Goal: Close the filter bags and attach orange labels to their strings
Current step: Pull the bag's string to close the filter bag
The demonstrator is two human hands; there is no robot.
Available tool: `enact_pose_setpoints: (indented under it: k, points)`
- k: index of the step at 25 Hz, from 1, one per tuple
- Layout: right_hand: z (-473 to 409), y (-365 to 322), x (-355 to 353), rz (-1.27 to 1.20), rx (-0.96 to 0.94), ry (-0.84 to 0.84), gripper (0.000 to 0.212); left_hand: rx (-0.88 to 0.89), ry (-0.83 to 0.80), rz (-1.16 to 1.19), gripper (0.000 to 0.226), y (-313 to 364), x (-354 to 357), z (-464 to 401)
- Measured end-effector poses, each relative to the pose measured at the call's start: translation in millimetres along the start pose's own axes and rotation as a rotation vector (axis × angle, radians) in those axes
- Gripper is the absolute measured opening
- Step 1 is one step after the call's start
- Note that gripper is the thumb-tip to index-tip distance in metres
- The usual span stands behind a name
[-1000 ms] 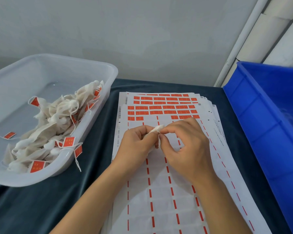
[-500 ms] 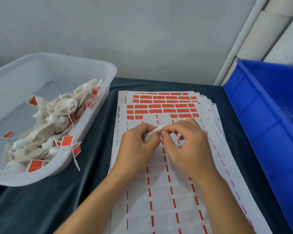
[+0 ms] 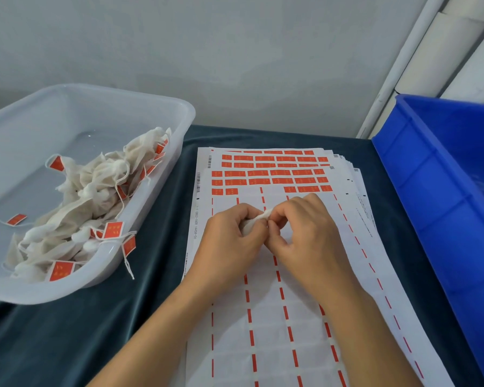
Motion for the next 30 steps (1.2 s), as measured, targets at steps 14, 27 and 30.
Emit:
enact_pose_setpoints:
  k: [14, 27, 30]
  points:
    - [-1, 6, -5, -0.722, 0.296, -0.311, 0.021, 0.185, -0.058, 0.046, 0.019, 9, -13, 2]
    - [-2, 17, -12, -1.181, 0.367, -0.415, 0.025, 0.223, -0.083, -0.129, 0.031, 4, -15, 2]
    - [-1, 20, -9, -1.181, 0.416, -0.379, 0.032, 0.255, -0.102, -0.025, 0.042, 6, -16, 4]
Point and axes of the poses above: each hand's wrist, its own z-axis away from the middle knuckle, its own x-axis out of the palm, y = z × x, the point moved 3 cm from there along -z, towards the middle knuckle, and after that the axes turned 9 degrees about -y, right-handed, at the moved point
